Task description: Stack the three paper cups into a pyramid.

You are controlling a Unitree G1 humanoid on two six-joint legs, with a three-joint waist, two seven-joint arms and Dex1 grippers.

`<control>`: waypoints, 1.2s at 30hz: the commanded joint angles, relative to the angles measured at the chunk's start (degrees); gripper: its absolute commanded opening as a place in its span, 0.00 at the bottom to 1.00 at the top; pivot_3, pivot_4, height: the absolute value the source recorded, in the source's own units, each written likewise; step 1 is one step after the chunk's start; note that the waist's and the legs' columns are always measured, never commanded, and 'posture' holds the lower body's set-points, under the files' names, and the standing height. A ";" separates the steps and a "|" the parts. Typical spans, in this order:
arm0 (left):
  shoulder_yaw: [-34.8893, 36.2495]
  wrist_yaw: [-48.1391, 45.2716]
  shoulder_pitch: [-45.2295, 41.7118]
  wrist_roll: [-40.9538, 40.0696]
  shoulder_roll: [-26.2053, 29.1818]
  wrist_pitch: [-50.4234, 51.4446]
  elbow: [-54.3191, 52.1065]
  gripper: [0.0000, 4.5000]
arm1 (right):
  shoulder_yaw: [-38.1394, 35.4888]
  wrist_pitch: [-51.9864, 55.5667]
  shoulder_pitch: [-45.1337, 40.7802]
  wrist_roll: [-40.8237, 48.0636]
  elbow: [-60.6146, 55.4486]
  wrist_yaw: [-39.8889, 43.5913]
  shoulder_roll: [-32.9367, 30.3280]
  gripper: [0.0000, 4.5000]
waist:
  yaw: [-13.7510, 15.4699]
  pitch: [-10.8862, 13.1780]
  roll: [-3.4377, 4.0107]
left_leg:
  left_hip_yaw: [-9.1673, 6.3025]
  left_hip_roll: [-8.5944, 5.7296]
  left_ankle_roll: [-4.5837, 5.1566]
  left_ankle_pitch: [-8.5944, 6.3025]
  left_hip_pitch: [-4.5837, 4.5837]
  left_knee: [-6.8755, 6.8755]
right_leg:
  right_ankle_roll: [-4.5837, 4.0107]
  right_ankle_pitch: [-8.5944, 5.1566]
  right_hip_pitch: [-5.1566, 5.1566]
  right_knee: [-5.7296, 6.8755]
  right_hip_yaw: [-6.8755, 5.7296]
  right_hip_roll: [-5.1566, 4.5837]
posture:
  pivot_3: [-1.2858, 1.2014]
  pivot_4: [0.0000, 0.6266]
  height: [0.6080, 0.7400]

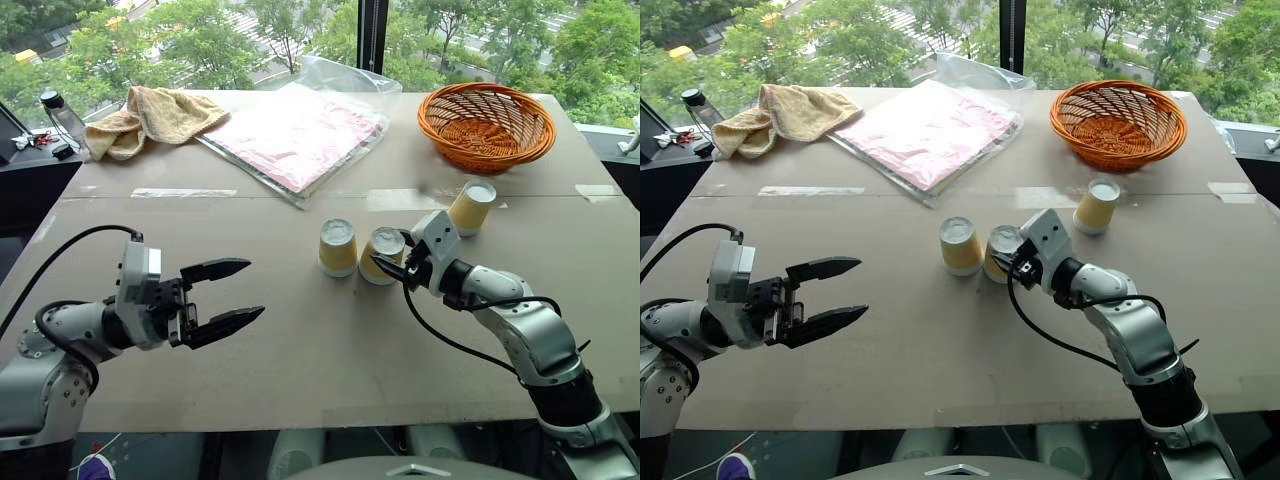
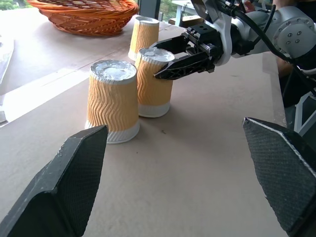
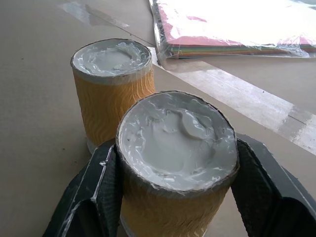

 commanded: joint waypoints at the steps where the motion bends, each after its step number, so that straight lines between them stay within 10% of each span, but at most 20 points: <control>1: 0.33 0.45 -0.42 -0.95 -0.28 -0.54 -1.34 1.00 | -1.53 -0.95 0.18 -1.40 -1.66 -0.05 -1.40 0.97 | 0.12 0.02 0.03 | 0.00 0.00 0.00 0.00 0.00 0.00 | 0.00 0.00 0.00 0.00 0.00 0.00 | 0.52 0.24 1.00; 12: -1.24 1.61 -2.42 -2.12 -1.02 0.54 -1.96 1.00 | -23.53 8.11 -4.20 13.50 -10.44 0.39 -8.54 1.00 | -0.16 0.05 0.05 | 0.00 0.02 0.00 0.00 0.02 0.00 | 0.00 0.00 0.00 0.01 -0.01 0.01 | 0.52 0.24 1.00; 36: -7.66 7.33 -4.89 1.57 -3.02 0.13 -1.96 1.00 | -8.37 1.89 4.15 9.77 -11.97 6.46 -9.65 1.00 | -0.85 0.01 -0.02 | 0.01 0.00 0.00 0.00 0.01 -0.02 | 0.07 0.03 0.01 -0.01 0.02 0.00 | 0.52 0.24 1.00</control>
